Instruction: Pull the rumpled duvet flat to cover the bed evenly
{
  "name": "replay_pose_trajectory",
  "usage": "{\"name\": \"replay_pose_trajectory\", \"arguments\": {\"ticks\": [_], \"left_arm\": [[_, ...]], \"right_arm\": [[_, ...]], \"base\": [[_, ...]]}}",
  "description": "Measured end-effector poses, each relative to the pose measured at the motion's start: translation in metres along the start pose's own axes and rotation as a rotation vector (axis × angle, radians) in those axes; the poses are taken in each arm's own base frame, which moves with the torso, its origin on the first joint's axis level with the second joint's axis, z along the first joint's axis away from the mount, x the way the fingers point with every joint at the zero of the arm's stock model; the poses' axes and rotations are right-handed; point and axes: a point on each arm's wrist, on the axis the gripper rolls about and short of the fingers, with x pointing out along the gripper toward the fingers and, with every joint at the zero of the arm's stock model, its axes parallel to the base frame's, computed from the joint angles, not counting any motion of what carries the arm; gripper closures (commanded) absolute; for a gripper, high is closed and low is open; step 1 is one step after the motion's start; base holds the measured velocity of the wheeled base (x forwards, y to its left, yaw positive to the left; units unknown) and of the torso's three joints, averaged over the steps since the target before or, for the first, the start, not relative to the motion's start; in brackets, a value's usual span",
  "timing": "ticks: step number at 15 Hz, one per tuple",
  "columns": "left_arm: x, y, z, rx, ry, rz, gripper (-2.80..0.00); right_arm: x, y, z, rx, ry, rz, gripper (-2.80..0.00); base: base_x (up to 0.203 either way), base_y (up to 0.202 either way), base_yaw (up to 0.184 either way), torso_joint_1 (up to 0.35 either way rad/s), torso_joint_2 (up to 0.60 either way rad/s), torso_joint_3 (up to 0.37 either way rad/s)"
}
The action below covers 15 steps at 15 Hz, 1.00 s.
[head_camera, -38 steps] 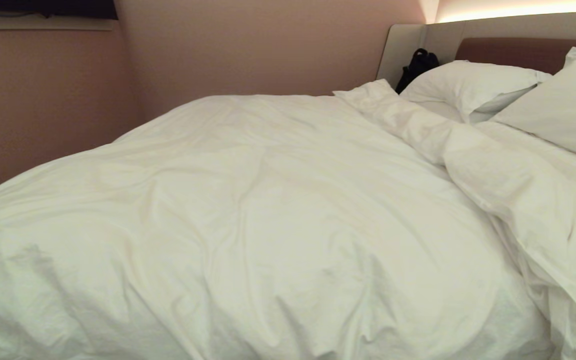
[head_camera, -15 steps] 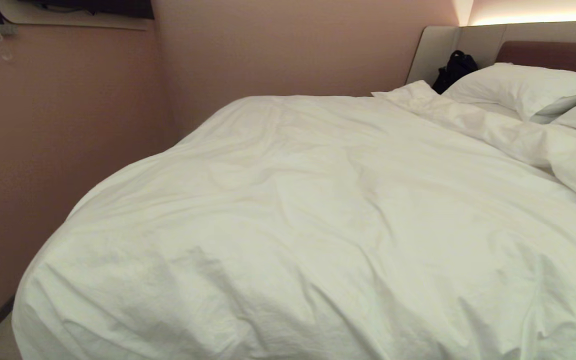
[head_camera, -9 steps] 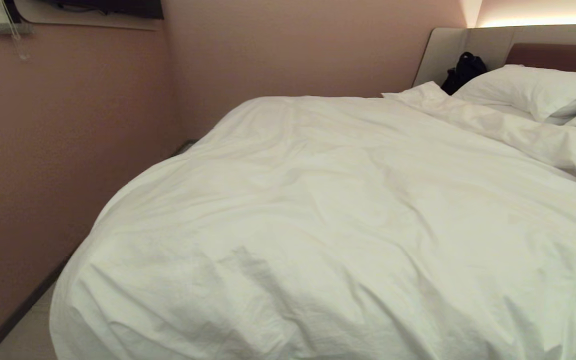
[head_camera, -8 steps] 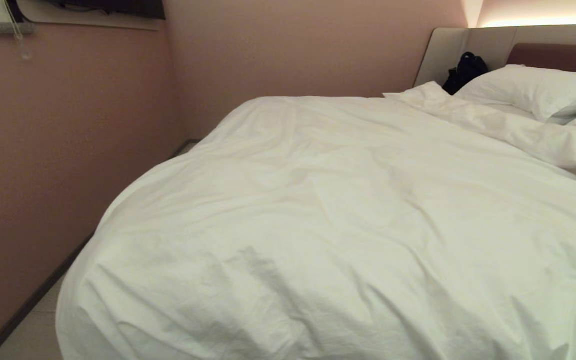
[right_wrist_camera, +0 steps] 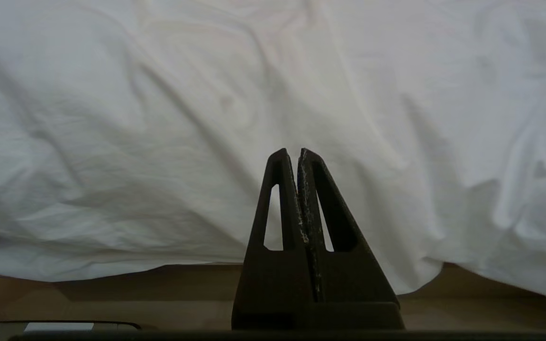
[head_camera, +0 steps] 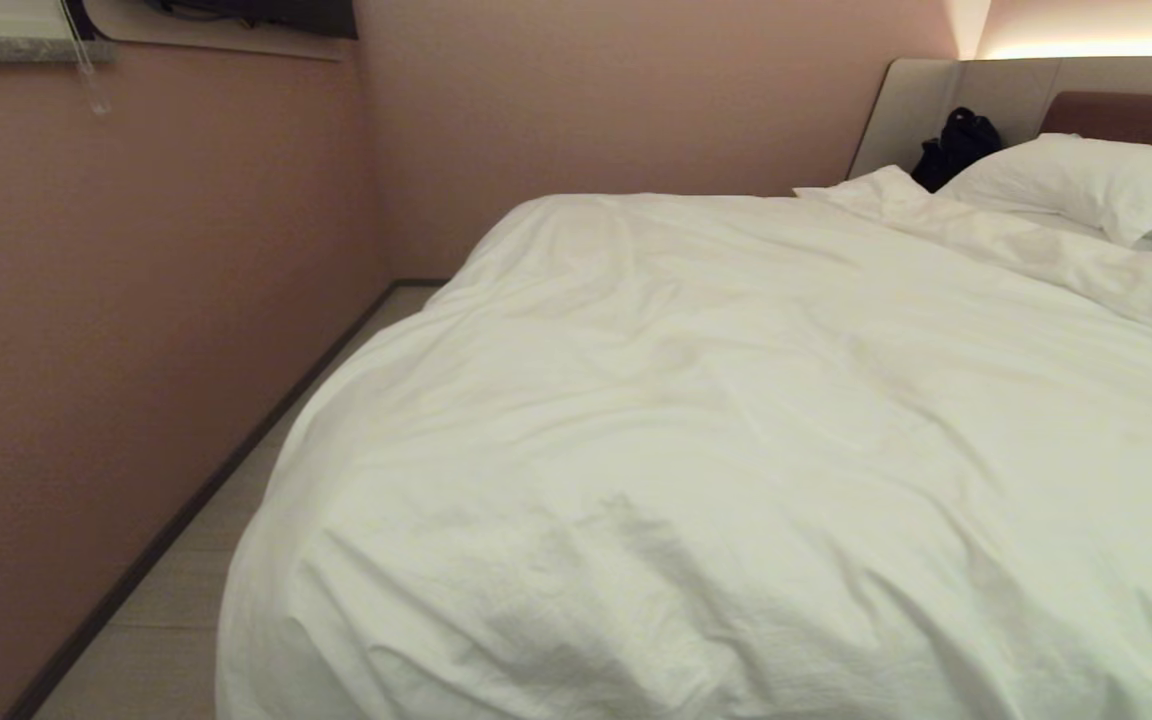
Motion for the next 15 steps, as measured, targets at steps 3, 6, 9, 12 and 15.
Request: {"name": "replay_pose_trajectory", "arguments": {"ticks": [3, 6, 9, 12, 15], "left_arm": [[0.0000, 0.0000, 0.0000, 0.000, 0.000, 0.000, 0.00], [0.0000, 0.0000, 0.0000, 0.000, 0.000, 0.000, 0.00], [0.0000, 0.0000, 0.0000, 0.000, 0.000, 0.000, 0.00], [0.0000, 0.0000, 0.0000, 0.000, 0.000, 0.000, 0.00], [0.0000, 0.0000, 0.0000, 0.000, 0.000, 0.000, 0.00]], "right_arm": [[0.0000, 0.0000, 0.0000, 0.000, 0.000, 0.000, 0.00], [0.0000, 0.0000, 0.0000, 0.000, 0.000, 0.000, 0.00], [0.0000, 0.0000, 0.0000, 0.000, 0.000, 0.000, 0.00], [0.0000, 0.0000, 0.0000, 0.000, 0.000, 0.000, 0.00], [0.0000, 0.0000, 0.0000, 0.000, 0.000, 0.000, 0.00]], "base": [[0.000, 0.198, -0.001, 0.003, 0.00, 0.000], [0.000, 0.196, 0.000, 0.006, 0.00, 0.003], [0.000, 0.195, 0.002, 0.000, 0.00, 0.003], [0.000, 0.194, -0.001, 0.004, 0.00, 0.003], [0.000, 0.195, 0.000, 0.002, 0.00, 0.003]]}}
